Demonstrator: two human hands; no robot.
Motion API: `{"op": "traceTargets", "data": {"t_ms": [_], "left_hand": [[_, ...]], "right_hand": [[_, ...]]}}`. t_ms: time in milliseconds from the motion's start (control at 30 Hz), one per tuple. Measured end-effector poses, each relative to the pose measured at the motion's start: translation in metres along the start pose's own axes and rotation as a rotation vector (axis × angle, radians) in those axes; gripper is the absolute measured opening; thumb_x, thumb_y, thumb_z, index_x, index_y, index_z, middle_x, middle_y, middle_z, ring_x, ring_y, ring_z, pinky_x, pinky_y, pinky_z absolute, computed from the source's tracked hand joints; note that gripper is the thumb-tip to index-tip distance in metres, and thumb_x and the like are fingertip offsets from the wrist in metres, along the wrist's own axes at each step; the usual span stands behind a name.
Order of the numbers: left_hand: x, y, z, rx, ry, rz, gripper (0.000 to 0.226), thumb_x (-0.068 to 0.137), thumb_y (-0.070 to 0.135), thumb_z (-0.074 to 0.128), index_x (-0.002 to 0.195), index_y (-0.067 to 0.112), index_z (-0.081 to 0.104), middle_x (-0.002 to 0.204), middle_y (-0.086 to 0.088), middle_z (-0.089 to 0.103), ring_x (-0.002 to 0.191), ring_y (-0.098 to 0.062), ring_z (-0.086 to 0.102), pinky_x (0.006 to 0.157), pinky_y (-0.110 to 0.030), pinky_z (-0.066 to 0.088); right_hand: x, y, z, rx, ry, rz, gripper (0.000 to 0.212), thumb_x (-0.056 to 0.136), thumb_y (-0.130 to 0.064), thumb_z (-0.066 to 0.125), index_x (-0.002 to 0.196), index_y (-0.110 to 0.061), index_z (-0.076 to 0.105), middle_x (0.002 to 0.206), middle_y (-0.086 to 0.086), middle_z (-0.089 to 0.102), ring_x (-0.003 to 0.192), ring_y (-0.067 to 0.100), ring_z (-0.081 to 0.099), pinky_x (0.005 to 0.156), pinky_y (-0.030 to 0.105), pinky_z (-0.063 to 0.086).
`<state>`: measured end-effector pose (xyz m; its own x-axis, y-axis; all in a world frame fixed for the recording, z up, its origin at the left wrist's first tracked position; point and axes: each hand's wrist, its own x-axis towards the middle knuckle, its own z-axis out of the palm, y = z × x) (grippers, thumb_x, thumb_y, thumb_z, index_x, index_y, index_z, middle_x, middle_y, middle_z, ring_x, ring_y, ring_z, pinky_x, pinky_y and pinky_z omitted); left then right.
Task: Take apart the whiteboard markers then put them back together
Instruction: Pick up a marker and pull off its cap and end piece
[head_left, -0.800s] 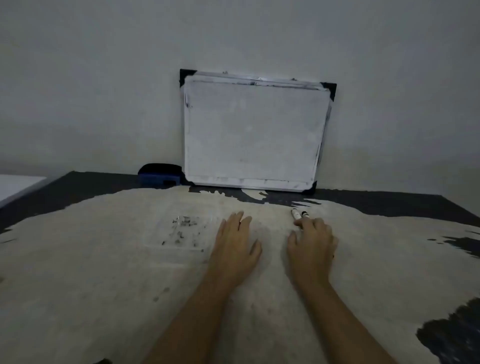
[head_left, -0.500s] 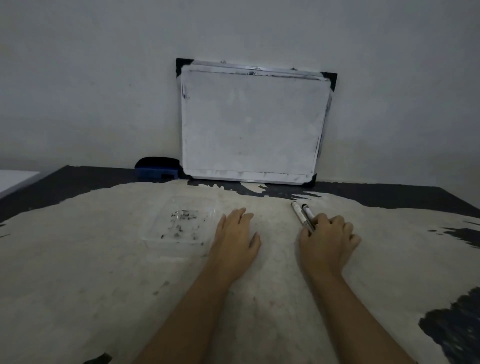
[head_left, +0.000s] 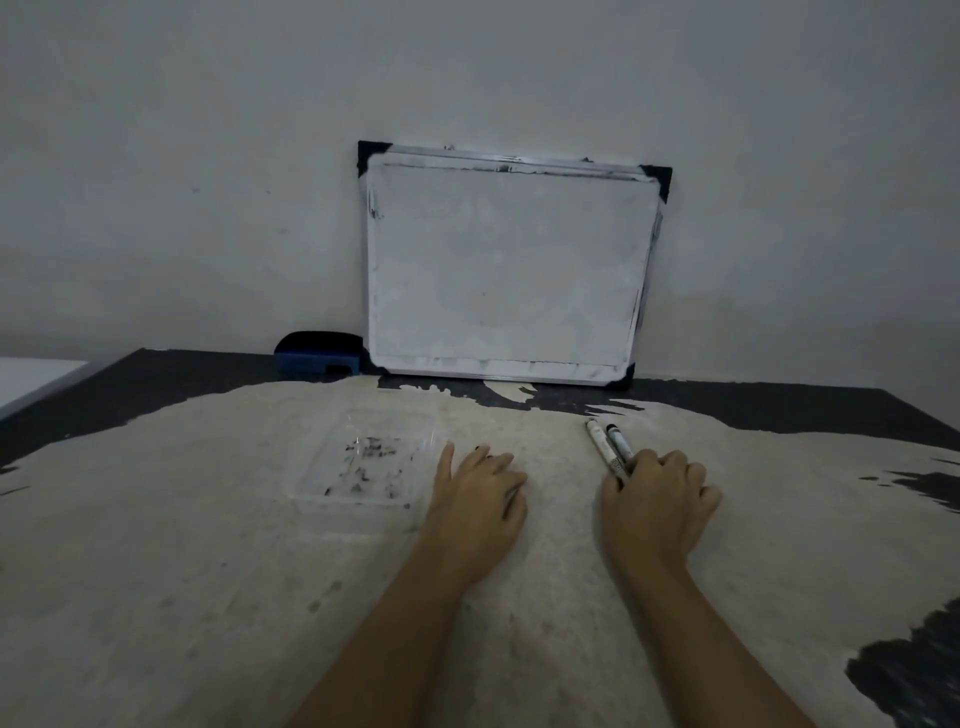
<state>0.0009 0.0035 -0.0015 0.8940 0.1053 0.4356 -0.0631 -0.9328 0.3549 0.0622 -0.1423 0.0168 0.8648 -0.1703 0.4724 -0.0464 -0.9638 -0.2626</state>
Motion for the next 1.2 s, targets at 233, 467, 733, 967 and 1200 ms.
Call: {"op": "traceTargets", "data": {"t_ms": [233, 467, 733, 967, 1200], "left_hand": [[0.000, 0.001, -0.002, 0.048, 0.032, 0.010, 0.037, 0.093, 0.033, 0.036, 0.127, 0.026, 0.049, 0.140, 0.005, 0.047, 0.136, -0.009, 0.028, 0.113, -0.040, -0.014], [0.003, 0.012, -0.015, -0.490, 0.315, -0.033, 0.046, 0.094, 0.033, 0.041, 0.137, 0.020, 0.032, 0.138, 0.005, 0.038, 0.125, -0.001, 0.034, 0.102, -0.005, 0.022], [0.003, 0.012, -0.022, -0.814, 0.335, -0.087, 0.032, 0.096, 0.023, 0.033, 0.118, 0.019, 0.056, 0.091, 0.010, 0.061, 0.083, 0.004, 0.059, 0.070, -0.008, 0.046], [0.003, 0.014, -0.020, -0.715, 0.366, -0.106, 0.020, 0.095, 0.025, 0.039, 0.084, 0.015, 0.053, 0.056, 0.006, 0.043, 0.047, -0.005, 0.038, 0.043, -0.016, 0.030], [0.003, 0.013, -0.019, -0.750, 0.372, -0.098, 0.020, 0.094, 0.023, 0.038, 0.087, 0.010, 0.052, 0.063, -0.005, 0.047, 0.053, -0.011, 0.041, 0.049, -0.026, 0.035]], "right_hand": [[-0.001, -0.004, -0.002, -0.095, -0.055, -0.032, 0.027, 0.090, -0.030, 0.050, 0.110, -0.014, 0.059, 0.103, 0.006, 0.056, 0.094, 0.021, 0.046, 0.080, 0.033, 0.034], [-0.005, -0.014, -0.003, 0.325, 0.056, -0.218, 0.014, 0.096, -0.019, 0.039, 0.091, -0.017, 0.052, 0.081, 0.001, 0.058, 0.077, 0.021, 0.049, 0.074, 0.034, 0.030], [-0.012, -0.012, -0.002, 0.614, 0.041, -0.358, 0.044, 0.095, -0.031, 0.045, 0.052, -0.026, 0.053, 0.039, -0.012, 0.040, 0.048, 0.008, 0.041, 0.085, 0.039, 0.042], [-0.008, -0.006, 0.000, 0.637, 0.046, -0.501, 0.048, 0.096, -0.036, 0.039, 0.052, -0.023, 0.052, 0.038, -0.011, 0.038, 0.042, 0.009, 0.041, 0.071, 0.032, 0.039], [-0.010, -0.010, 0.000, 0.666, -0.030, -0.713, 0.027, 0.093, -0.032, 0.040, 0.077, -0.020, 0.059, 0.062, -0.009, 0.051, 0.053, 0.013, 0.047, 0.050, 0.021, 0.028]]}}
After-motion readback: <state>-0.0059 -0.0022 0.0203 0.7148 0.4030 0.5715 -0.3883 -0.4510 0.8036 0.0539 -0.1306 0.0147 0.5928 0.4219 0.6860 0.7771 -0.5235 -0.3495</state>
